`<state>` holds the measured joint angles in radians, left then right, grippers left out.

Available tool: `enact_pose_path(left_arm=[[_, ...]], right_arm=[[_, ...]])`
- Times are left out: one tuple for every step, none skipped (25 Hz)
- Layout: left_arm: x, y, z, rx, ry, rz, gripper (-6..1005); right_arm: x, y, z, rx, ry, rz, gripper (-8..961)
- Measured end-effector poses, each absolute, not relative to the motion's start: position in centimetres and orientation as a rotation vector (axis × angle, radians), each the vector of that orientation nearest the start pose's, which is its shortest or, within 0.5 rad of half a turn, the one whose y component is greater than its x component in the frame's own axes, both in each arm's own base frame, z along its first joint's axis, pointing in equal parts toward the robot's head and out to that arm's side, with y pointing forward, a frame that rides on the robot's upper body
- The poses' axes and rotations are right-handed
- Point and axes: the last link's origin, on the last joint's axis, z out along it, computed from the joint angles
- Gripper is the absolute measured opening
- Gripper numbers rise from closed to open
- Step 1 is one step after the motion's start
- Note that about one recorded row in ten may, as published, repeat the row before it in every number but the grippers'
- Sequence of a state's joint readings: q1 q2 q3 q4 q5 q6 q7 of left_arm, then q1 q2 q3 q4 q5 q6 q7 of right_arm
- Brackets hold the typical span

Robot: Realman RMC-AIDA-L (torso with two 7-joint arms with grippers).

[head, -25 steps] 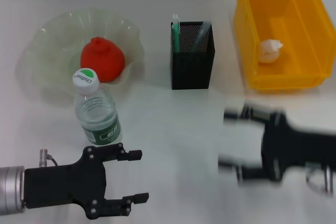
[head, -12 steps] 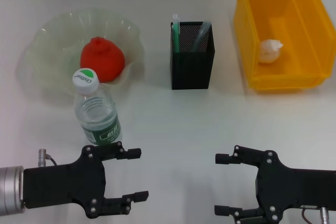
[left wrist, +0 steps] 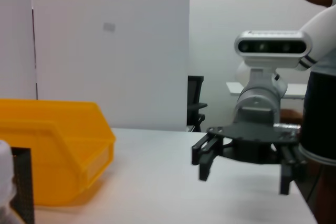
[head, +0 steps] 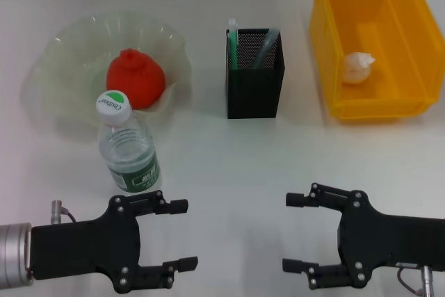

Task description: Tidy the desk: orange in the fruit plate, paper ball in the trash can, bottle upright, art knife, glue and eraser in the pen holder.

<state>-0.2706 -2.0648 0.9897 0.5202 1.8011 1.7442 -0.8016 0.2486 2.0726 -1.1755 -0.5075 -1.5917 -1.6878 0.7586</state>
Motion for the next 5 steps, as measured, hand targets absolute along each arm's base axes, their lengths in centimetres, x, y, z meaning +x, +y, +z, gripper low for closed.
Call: enact_pose_path(left_arm=[[-29.5,21.58,-3.53,-2.883,-0.142,-0.884,743],[-29.32,21.5,-3.51,-2.895,-0.139,-0.898,743],[-29.32,21.5,-3.51,-2.895,-0.139,-0.898,743],[-29.28,21.44,-3.51,-2.899,-0.135,-0.902,743],[-29.27,21.35,-3.5,-2.899,-0.132,-0.906,743]], right_arm=[[28.33,21.64,-4.92,-2.816,0.103,0.951,840],[28.38,21.76,-4.88,-2.805,0.111,0.949,840],[28.38,21.76,-4.88,-2.805,0.111,0.949,840],[28.38,21.76,-4.9,-2.804,0.113,0.95,840],[28.39,21.76,-4.9,-2.804,0.114,0.949,840]])
